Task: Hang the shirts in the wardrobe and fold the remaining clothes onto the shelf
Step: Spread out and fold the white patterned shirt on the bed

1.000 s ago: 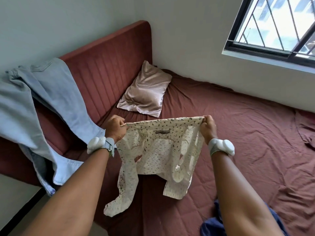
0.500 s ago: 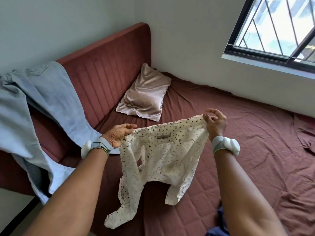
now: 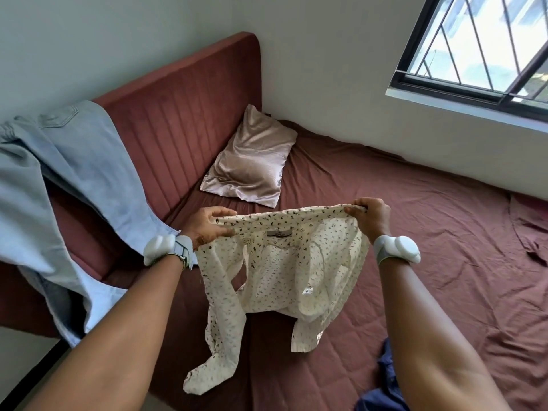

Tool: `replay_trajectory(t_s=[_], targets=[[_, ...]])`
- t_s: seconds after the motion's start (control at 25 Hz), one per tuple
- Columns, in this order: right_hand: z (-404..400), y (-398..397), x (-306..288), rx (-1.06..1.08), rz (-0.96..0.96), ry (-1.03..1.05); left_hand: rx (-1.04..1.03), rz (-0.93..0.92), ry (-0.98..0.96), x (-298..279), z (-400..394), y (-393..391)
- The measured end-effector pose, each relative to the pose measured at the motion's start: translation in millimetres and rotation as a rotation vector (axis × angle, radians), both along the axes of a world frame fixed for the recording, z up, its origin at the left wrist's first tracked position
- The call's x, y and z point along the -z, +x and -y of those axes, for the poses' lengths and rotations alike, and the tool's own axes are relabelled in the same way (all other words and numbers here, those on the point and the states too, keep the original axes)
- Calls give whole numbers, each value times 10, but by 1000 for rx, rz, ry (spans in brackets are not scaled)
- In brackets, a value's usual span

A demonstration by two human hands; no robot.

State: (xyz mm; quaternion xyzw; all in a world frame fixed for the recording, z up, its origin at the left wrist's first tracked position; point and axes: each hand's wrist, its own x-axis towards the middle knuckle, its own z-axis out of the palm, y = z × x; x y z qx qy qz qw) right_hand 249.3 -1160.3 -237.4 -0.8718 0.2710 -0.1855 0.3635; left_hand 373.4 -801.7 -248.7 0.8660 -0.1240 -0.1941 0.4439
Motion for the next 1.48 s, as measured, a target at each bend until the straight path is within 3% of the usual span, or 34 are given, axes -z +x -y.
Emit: replay_trajectory(t_s=[0.08,0.12,0.32,0.48,0.6,0.68,0.72,0.84,0.88,0.92,1.0,1.04,1.08,1.16,1.24,1.36,1.48], targets=[[77,-28,39,20,-15,-59,87,260,270,-27,2,25],[120,-46,65,30,-27,-51,117,339,315,-45,9,41],[224,-150,185,47,9,136,151,569,200,-55,126,140],[254,-215,166,-21,32,197,68,564,300,-9,161,257],[227,-156,7,-144,-127,21,-112,323,356,-25,220,376],[208,32,-300,-55,-5,-142,-190,333,218,-317,415,529],[191,131,-491,48,99,-178,-222,448,140,-536,540,609],[72,260,-875,354,596,-266,-278,1063,-16,-1133,774,674],[79,245,-767,348,649,-347,-232,1124,28,-1065,760,702],[102,195,-538,241,522,-405,-159,1028,173,-857,687,689],[59,-73,82,-80,-229,-329,105,521,710,-208,418,418],[16,-253,306,-137,-531,-250,212,361,865,59,270,220],[21,-276,378,-82,-591,-247,262,400,903,132,227,192],[39,-204,229,62,-452,-240,240,545,800,-23,273,263],[104,-27,-101,97,-235,-185,93,618,567,-345,408,512],[255,97,-454,105,-8,34,-118,406,247,-672,449,658],[166,28,-392,188,101,277,-249,191,18,-460,371,558]])
